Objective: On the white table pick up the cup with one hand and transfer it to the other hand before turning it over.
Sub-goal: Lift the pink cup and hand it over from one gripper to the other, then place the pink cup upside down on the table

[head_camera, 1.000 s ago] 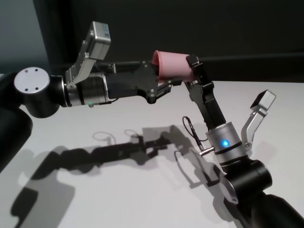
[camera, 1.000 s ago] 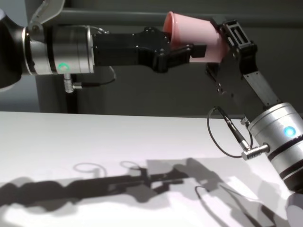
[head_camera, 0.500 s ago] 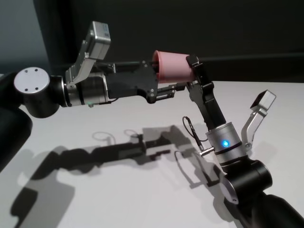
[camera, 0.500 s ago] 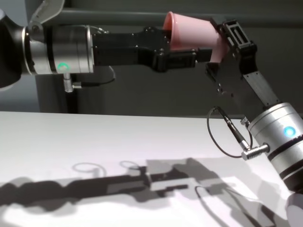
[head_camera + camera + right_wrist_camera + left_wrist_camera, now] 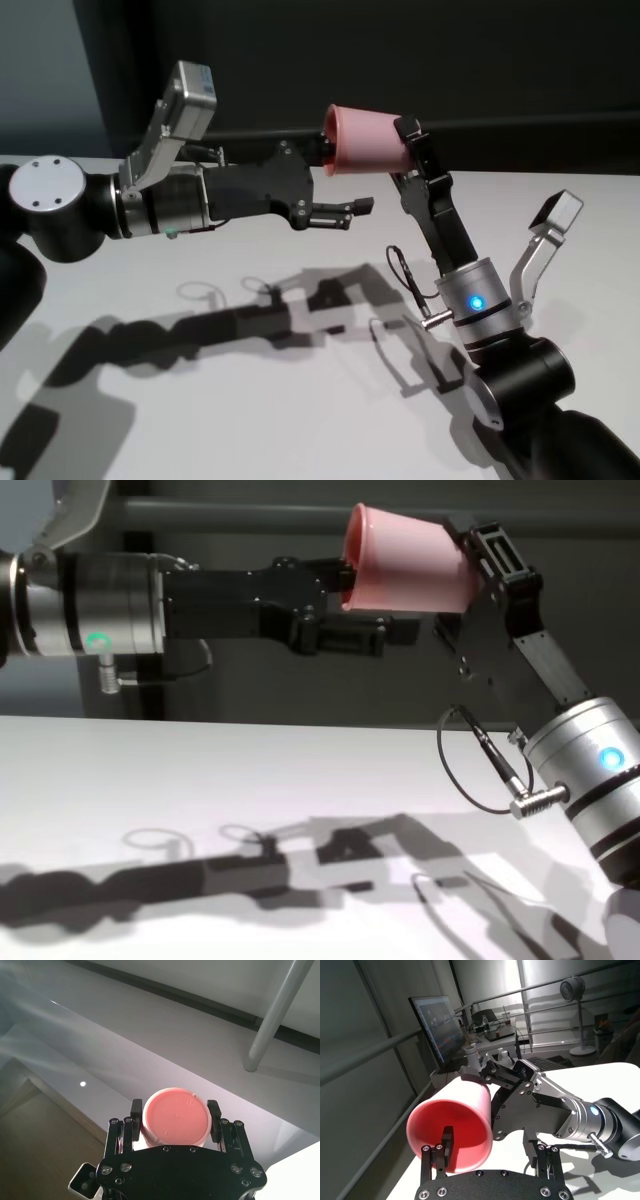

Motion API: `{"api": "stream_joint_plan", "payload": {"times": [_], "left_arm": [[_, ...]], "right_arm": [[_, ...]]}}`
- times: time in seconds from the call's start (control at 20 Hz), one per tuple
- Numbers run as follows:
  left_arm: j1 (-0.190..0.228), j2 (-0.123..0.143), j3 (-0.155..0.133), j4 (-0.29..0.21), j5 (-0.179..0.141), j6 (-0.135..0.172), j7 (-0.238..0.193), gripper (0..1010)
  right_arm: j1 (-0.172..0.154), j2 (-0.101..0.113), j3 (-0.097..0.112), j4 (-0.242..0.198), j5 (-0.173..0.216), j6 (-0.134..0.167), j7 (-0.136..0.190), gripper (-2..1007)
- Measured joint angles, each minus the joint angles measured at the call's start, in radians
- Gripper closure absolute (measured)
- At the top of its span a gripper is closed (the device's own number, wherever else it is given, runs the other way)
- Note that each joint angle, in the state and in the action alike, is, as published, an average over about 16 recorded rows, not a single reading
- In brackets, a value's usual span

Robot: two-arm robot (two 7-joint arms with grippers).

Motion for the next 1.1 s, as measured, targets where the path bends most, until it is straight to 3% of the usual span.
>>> {"api": "stream_joint_plan", "payload": {"times": [0.3, 0.55, 0.8, 1.1], "left_arm": [[0.059, 0.055, -0.028, -0.070, -0.003, 0.011, 0.051, 47], [0.131, 0.107, -0.067, -0.153, -0.004, 0.027, 0.134, 11], [0.222, 0.151, -0.117, -0.248, 0.002, 0.066, 0.263, 9], [0.343, 0.176, -0.187, -0.355, 0.015, 0.128, 0.465, 9]], "right_arm": [[0.000, 0.000, 0.000, 0.000, 0.000, 0.000, 0.000, 253], [0.000, 0.000, 0.000, 0.000, 0.000, 0.000, 0.000, 253], [0.000, 0.000, 0.000, 0.000, 0.000, 0.000, 0.000, 253], [0.000, 0.000, 0.000, 0.000, 0.000, 0.000, 0.000, 253]]}}
